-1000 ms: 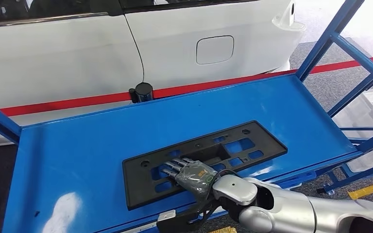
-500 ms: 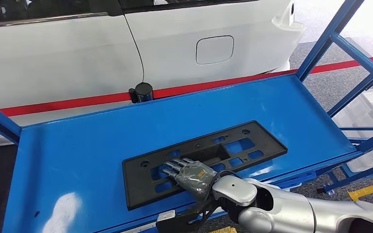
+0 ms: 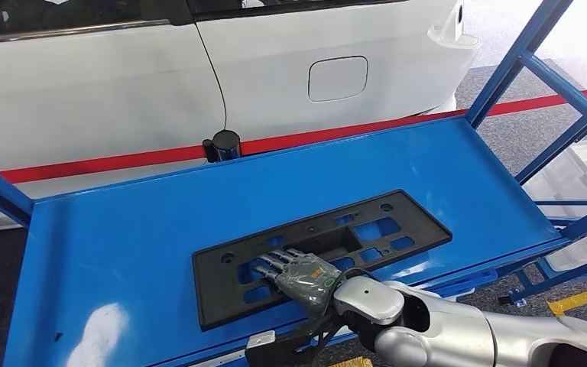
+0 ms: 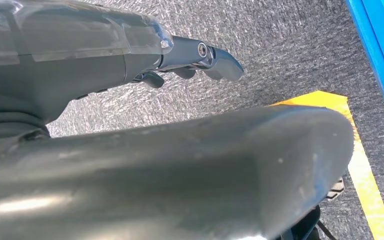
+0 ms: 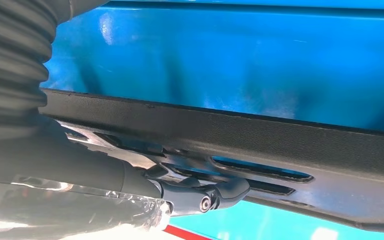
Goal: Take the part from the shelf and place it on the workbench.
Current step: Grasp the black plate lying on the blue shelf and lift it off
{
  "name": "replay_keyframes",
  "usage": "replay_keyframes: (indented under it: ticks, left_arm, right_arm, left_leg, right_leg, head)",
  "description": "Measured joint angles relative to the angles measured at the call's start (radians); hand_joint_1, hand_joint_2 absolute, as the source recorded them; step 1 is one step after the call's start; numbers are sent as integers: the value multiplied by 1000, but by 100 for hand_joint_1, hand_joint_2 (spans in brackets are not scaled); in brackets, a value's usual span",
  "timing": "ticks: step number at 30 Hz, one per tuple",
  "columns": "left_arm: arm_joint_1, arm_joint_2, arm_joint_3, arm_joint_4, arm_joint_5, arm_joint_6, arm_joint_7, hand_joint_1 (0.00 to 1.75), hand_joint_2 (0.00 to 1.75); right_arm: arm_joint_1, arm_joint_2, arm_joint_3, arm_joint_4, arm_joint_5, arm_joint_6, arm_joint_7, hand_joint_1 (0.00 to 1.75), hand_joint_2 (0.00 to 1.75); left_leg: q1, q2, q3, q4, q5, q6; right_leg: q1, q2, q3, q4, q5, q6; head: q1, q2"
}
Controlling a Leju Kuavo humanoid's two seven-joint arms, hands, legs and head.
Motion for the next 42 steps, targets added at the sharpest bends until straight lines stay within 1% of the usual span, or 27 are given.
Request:
replay_keyframes:
  ticks: [2,6,8,10,11,17,24,25,28,29,36,40,42]
  left_arm:
    - [0,0,0,0,0,0,0,0,0]
    - [0,0,0,0,0,0,-1,0,0]
    - [0,-1,0,0,-3,3,-8,0,0]
    - [1,-3,0,0,-6,8,-17,0,0]
    - [1,-4,0,0,-7,9,-19,0,0]
    - [2,-8,0,0,-10,12,-22,0,0]
    - [2,-8,0,0,-10,14,-24,0,0]
    - [2,-8,0,0,-10,14,-24,0,0]
    - [2,-8,0,0,-11,14,-24,0,0]
    - [2,-8,0,0,-11,14,-24,0,0]
    - [2,-8,0,0,-14,14,-26,0,0]
    - [2,-8,0,0,-16,14,-33,0,0]
    - [2,-8,0,0,-19,13,-36,0,0]
  right_arm:
    - [0,0,0,1,0,0,0,0,175]
    - [1,1,-2,3,5,-7,2,175,175]
    - [19,0,-16,5,36,-60,16,175,175]
    - [53,-6,-55,9,78,-128,24,175,175]
    - [68,-11,-79,12,91,-145,21,175,175]
    - [114,-19,-179,20,117,-162,8,175,175]
    - [140,-18,-234,22,129,-167,7,175,175]
    - [142,-18,-239,23,129,-167,7,175,131]
    - [146,-18,-251,24,130,-167,7,44,0]
    - [150,-18,-254,25,132,-169,8,0,0]
    - [178,-17,-292,45,171,-220,8,0,0]
    - [188,-17,-308,52,180,-227,4,175,0]
    - [196,-16,-317,54,187,-241,2,175,87]
  left_leg:
    - [0,0,0,0,0,0]
    - [0,0,1,0,0,0]
    - [0,-2,2,0,0,0]
    - [0,-5,2,0,0,0]
    - [0,-5,1,0,0,0]
    - [0,-4,2,0,0,0]
    - [0,-4,2,0,0,0]
    - [0,-4,2,0,0,0]
    - [0,-4,2,0,0,0]
    - [0,-4,2,0,0,0]
    - [0,-1,1,0,0,0]
    - [0,-1,1,0,0,0]
    - [0,-1,1,0,0,0]
  right_leg:
    - [0,0,0,0,0,0]
    - [0,0,0,0,0,0]
    - [0,-1,1,0,0,0]
    - [0,-3,2,0,0,0]
    - [0,-4,2,0,0,1]
    - [0,-3,2,0,0,1]
    - [0,-3,2,0,0,1]
    - [0,-3,2,0,0,1]
    - [0,-3,2,0,0,1]
    - [0,-3,2,0,0,1]
    - [0,-3,2,0,-1,1]
    - [0,-3,2,0,-1,1]
    - [0,-3,2,0,-1,1]
  head:
    - [0,0]
    - [0,0]
    - [-1,0]
    - [-1,0]
    - [0,0]
    - [-1,0]
    - [-1,0]
    - [-1,0]
    - [-1,0]
    - [-1,0]
    - [-2,0]
    - [-1,0]
    - [-2,0]
